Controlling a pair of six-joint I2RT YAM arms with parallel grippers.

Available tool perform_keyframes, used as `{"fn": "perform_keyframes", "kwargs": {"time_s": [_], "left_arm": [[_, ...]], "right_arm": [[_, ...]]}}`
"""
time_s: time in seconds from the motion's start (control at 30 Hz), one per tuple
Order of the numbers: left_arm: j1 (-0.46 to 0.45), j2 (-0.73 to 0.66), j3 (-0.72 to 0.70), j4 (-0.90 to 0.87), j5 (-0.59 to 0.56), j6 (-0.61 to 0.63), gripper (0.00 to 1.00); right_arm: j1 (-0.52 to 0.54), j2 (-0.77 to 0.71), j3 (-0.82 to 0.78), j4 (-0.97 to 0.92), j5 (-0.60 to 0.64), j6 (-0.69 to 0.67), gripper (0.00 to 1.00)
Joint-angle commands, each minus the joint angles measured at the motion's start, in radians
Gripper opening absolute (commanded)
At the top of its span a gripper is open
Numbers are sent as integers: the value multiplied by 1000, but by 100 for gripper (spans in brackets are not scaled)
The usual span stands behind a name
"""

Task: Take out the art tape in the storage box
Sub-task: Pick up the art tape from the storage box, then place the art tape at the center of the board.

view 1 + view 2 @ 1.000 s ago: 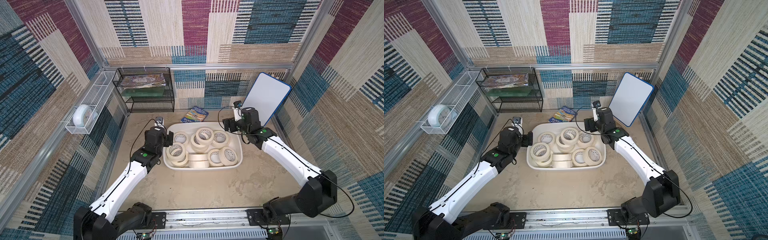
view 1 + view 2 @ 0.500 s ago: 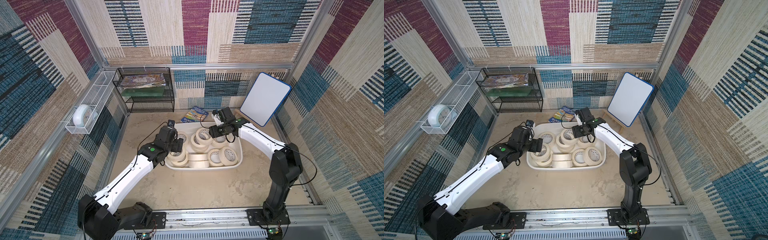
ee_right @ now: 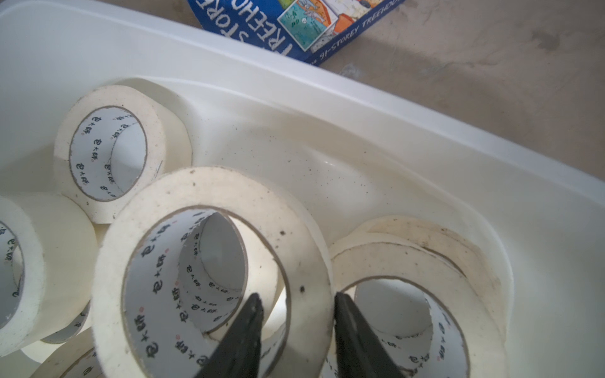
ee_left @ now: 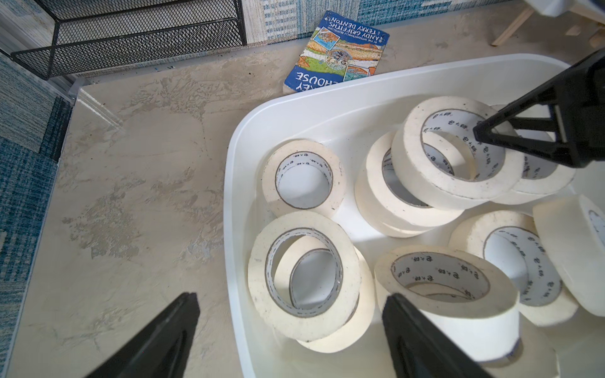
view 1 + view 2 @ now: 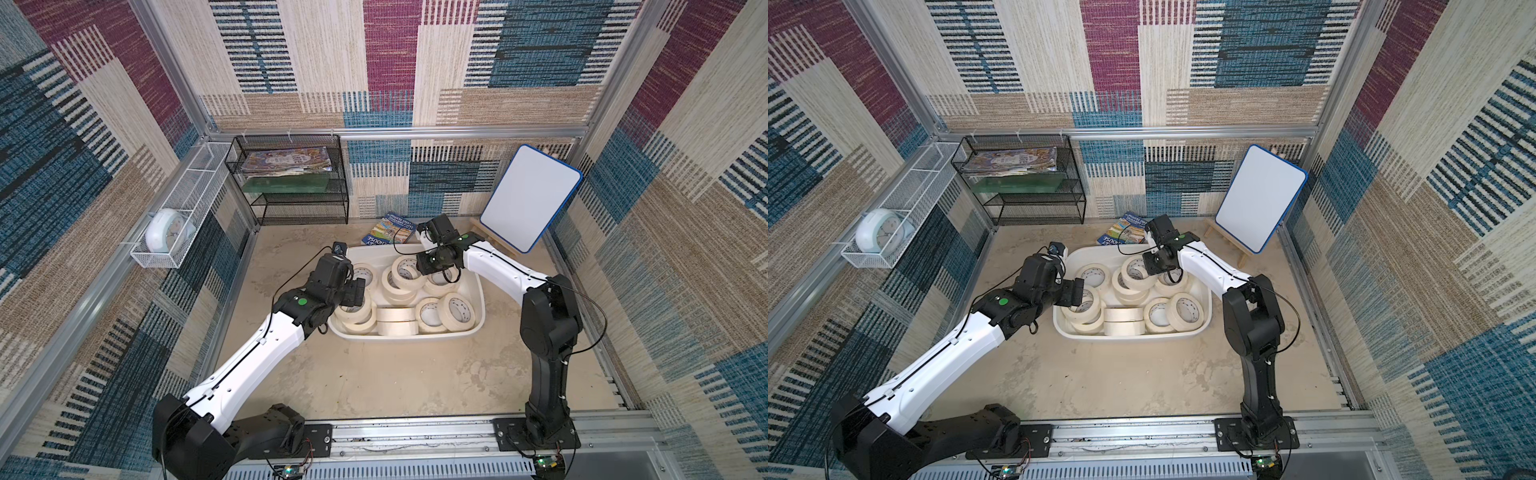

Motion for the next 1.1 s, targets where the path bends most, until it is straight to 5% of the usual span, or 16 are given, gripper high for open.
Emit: {"fn": "perform_keyframes", "kwargs": {"time_s": [0.0, 0.17, 0.57, 0.9, 1.07], "left_arm": [[0, -13, -16, -12, 4, -19, 93], [0, -30, -46, -15, -1, -28, 93], [-6, 34, -28, 5, 42, -10, 88], [-6, 64, -31, 41, 81, 10, 89], [-6, 75, -27, 36, 115, 7, 89]], "right_arm": [[1, 1, 6, -16, 11, -3, 27], [0, -3, 19, -29, 30, -22, 0], [-80, -228, 90, -309, 289, -1, 0], [-483, -505, -320, -218, 225, 106, 0], [-540, -457, -438, -112, 198, 109, 0]]}}
